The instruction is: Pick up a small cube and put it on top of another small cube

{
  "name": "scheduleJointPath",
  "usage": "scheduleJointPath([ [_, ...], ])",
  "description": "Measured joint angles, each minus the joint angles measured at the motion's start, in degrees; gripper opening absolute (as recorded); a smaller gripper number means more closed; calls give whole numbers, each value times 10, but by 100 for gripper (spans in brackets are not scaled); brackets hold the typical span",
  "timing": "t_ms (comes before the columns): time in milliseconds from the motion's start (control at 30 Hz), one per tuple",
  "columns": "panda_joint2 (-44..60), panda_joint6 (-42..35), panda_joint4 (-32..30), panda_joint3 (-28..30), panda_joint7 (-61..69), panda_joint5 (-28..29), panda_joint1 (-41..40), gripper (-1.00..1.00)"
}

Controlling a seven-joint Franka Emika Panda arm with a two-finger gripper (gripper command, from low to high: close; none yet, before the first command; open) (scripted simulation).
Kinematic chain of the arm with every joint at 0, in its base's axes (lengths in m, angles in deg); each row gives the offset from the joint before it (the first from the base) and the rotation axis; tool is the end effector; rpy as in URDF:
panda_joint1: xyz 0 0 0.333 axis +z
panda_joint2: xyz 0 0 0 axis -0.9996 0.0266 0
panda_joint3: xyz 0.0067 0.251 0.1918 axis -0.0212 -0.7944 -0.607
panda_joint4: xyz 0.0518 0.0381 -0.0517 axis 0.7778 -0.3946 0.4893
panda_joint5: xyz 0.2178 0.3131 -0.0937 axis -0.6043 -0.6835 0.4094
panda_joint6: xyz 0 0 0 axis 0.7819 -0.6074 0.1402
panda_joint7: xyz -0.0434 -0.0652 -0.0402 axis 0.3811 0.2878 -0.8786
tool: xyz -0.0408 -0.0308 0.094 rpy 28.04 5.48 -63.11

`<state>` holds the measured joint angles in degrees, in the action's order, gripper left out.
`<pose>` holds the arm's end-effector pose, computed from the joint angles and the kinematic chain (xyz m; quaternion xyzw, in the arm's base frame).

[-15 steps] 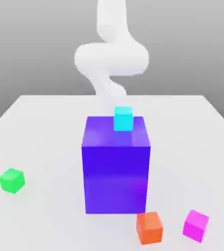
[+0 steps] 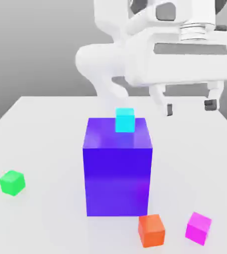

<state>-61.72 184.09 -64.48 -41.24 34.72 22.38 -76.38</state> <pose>0.4859 0.1333 0.4161 -0.9815 0.1048 -0.1488 0.0601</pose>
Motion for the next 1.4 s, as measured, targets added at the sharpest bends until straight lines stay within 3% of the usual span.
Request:
scheduleJointPath([
  [367, 230, 88, -30, -31, 80, 48, 61, 0],
  [533, 333, 162, -14, -14, 70, 73, 80, 0],
  [567, 347, 173, -11, -10, 69, 75, 83, -100],
  [800, 348, 172, -12, -10, 68, 76, 83, -100],
  [967, 259, 104, -31, -24, 80, 56, 67, -100],
  [1400, 140, 79, -117, 203, -149, 53, -104, -100],
])
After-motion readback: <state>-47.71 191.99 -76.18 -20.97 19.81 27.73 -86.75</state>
